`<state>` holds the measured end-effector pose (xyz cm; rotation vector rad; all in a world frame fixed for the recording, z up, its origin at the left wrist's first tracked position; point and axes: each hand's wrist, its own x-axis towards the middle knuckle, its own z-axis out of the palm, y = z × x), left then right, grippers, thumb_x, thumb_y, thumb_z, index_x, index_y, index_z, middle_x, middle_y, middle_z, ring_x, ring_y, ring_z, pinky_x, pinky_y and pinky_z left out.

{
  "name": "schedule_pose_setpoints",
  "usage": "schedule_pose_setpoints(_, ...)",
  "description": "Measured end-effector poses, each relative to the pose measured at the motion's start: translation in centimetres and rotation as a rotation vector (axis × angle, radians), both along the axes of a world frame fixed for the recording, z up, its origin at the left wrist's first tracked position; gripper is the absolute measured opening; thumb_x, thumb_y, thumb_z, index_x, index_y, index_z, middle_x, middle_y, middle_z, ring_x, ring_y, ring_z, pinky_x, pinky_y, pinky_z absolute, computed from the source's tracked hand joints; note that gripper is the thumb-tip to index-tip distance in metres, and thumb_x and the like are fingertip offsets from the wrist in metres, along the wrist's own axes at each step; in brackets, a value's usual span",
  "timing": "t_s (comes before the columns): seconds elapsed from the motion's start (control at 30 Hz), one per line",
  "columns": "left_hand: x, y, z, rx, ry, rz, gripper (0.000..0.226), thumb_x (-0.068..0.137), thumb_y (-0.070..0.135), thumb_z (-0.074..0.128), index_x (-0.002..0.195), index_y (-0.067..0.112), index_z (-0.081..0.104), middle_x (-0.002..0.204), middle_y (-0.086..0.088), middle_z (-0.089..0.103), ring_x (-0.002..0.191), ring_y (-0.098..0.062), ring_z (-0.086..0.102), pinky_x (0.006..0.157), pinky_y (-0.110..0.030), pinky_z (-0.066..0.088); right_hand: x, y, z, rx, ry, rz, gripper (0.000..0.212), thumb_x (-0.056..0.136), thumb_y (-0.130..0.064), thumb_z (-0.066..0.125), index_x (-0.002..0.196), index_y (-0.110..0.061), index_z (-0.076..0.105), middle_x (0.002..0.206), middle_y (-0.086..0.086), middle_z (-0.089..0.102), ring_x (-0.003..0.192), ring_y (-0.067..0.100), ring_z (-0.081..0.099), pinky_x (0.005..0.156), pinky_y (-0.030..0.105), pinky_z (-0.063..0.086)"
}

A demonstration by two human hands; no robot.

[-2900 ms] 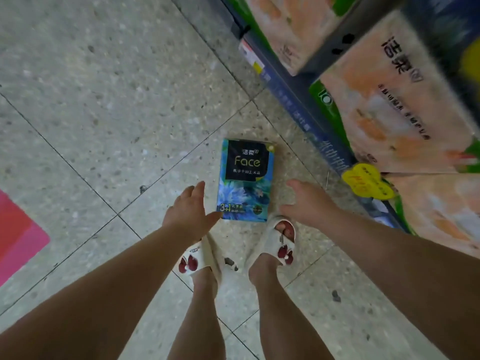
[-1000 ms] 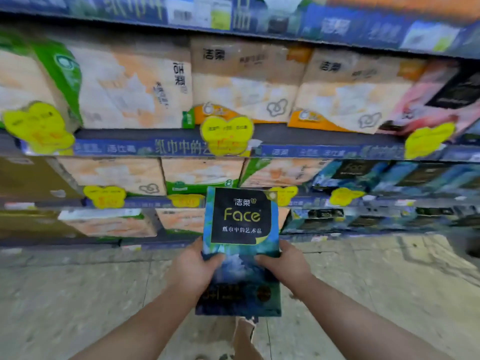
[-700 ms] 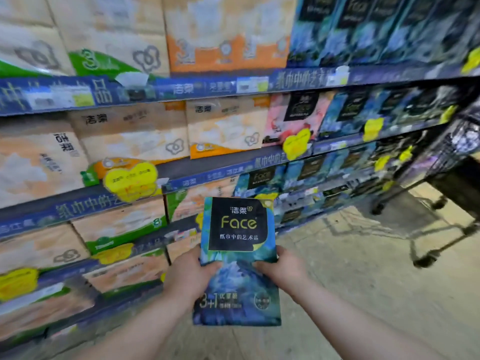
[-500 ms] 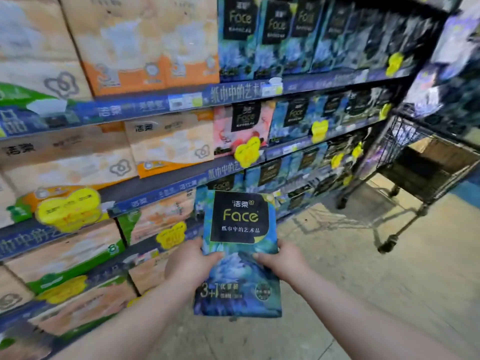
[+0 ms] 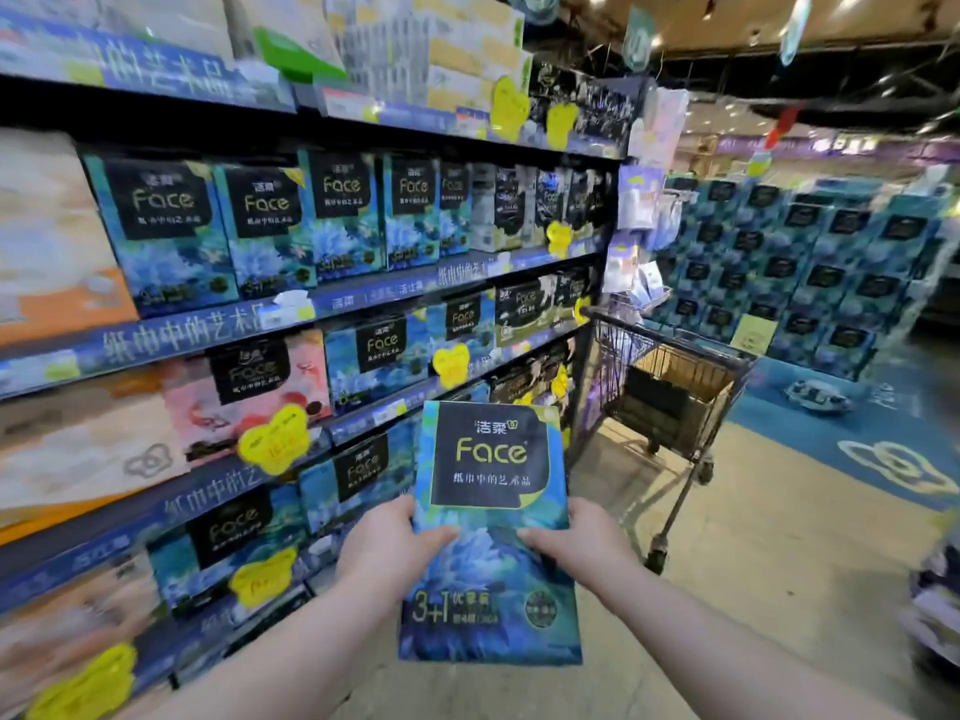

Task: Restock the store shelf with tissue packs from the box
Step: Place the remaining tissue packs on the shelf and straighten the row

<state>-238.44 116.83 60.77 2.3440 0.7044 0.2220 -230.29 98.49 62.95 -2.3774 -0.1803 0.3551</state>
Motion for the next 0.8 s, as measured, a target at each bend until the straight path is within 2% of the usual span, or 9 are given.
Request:
schedule_pose_setpoints(0.2, 6.3, -2.3, 3.7, 0.052, -0.103, -0.041, 0.036, 0.076, 0.058, 0.061, 0.097, 0.029, 0.064, 0.089, 0.005, 0.07, 0.084, -0.015, 0.063, 0.07, -0.032, 0.051, 5.7, -3.2, 3.7, 0.024, -0.117, -0.011, 0.03, 0.072, -0.048, 0.072, 0.089, -0.028, 0.056, 0.098, -0.006, 0.066, 0.094, 0.019, 0.064, 0.078, 0.03, 0.051)
schedule_pose_setpoints(0.3, 9.3, -2.5, 6.1, 0.095, -0.143, -0.059, 0.033, 0.078, 0.058, 0.061, 0.094, 0.028, 0.063, 0.079, 0.004, 0.066, 0.076, -0.015, 0.061, 0.059, -0.03, 0.044, 8.9, -3.5, 5.3, 0.039, -0.159, -0.019, 0.031, 0.072, -0.05, 0.071, 0.089, -0.028, 0.057, 0.095, -0.007, 0.067, 0.091, 0.018, 0.064, 0.081, 0.034, 0.053)
schedule_pose_setpoints(0.4, 12.9, -2.3, 7.9, 0.107, -0.177, -0.093, 0.031, 0.078, 0.057, 0.061, 0.093, 0.03, 0.063, 0.08, 0.007, 0.066, 0.078, -0.015, 0.061, 0.064, -0.031, 0.048, 12.4, -3.4, 6.5, 0.049, -0.192, -0.039, 0.033, 0.072, -0.05, 0.072, 0.09, -0.025, 0.059, 0.092, -0.006, 0.067, 0.088, 0.018, 0.064, 0.076, 0.032, 0.052)
schedule_pose_setpoints(0.47, 14.9, -2.2, 8.9, 0.106, -0.19, -0.116, 0.026, 0.08, 0.054, 0.062, 0.078, 0.03, 0.055, 0.067, 0.01, 0.056, 0.066, -0.012, 0.053, 0.054, -0.029, 0.04, 14.4, -3.3, 7.4, 0.047, -0.205, -0.054, 0.035, 0.072, -0.05, 0.072, 0.09, -0.023, 0.059, 0.091, -0.005, 0.066, 0.087, 0.019, 0.064, 0.075, 0.032, 0.051)
schedule_pose_setpoints(0.53, 17.5, -2.0, 9.8, 0.117, -0.2, -0.128, 0.035, 0.083, 0.052, 0.061, 0.065, 0.03, 0.041, 0.059, 0.009, 0.043, 0.055, -0.009, 0.042, 0.047, -0.027, 0.028, 17.1, -2.9, 8.0, 0.041, -0.215, -0.07, 0.037, 0.071, -0.05, 0.073, 0.09, -0.021, 0.059, 0.09, -0.004, 0.067, 0.086, 0.019, 0.064, 0.077, 0.034, 0.052)
schedule_pose_setpoints(0.57, 19.1, -1.6, 10.0, 0.118, -0.207, -0.141, 0.032, 0.083, 0.052, 0.061, 0.066, 0.032, 0.042, 0.06, 0.009, 0.045, 0.055, -0.008, 0.042, 0.046, -0.026, 0.028, 18.7, -2.6, 8.4, 0.043, -0.222, -0.073, 0.037, 0.071, -0.05, 0.073, 0.09, -0.02, 0.059, 0.09, -0.003, 0.067, 0.086, 0.019, 0.064, 0.078, 0.034, 0.053)
schedule_pose_setpoints(0.63, 22.7, -0.3, 10.6, 0.106, -0.237, -0.151, 0.018, 0.081, 0.055, 0.061, 0.083, 0.037, 0.058, 0.07, 0.008, 0.061, 0.063, -0.009, 0.054, 0.051, -0.026, 0.039, 21.9, -1.6, 9.3, 0.068, -0.236, -0.076, 0.037, 0.071, -0.049, 0.073, 0.091, -0.021, 0.06, 0.09, -0.004, 0.068, 0.084, 0.018, 0.065, 0.079, 0.035, 0.054)
schedule_pose_setpoints(0.7, 26.3, 1.2, 11.3, 0.107, -0.269, -0.139, 0.032, 0.077, 0.06, 0.061, 0.096, 0.034, 0.064, 0.081, 0.007, 0.07, 0.073, -0.013, 0.063, 0.059, -0.028, 0.047, 25.1, -0.4, 10.4, 0.086, -0.259, -0.082, 0.036, 0.071, -0.049, 0.073, 0.093, -0.022, 0.061, 0.089, -0.006, 0.068, 0.082, 0.015, 0.065, 0.077, 0.034, 0.055)
schedule_pose_setpoints(0.8, 31.3, 3.6, 12.7, 0.115, -0.313, -0.138, 0.036, 0.076, 0.062, 0.061, 0.099, 0.034, 0.064, 0.085, 0.005, 0.071, 0.074, -0.013, 0.065, 0.061, -0.033, 0.052, 29.9, 1.9, 12.2, 0.095, -0.308, -0.079, 0.035, 0.072, -0.05, 0.071, 0.094, -0.024, 0.061, 0.09, -0.006, 0.068, 0.084, 0.015, 0.065, 0.076, 0.032, 0.053)
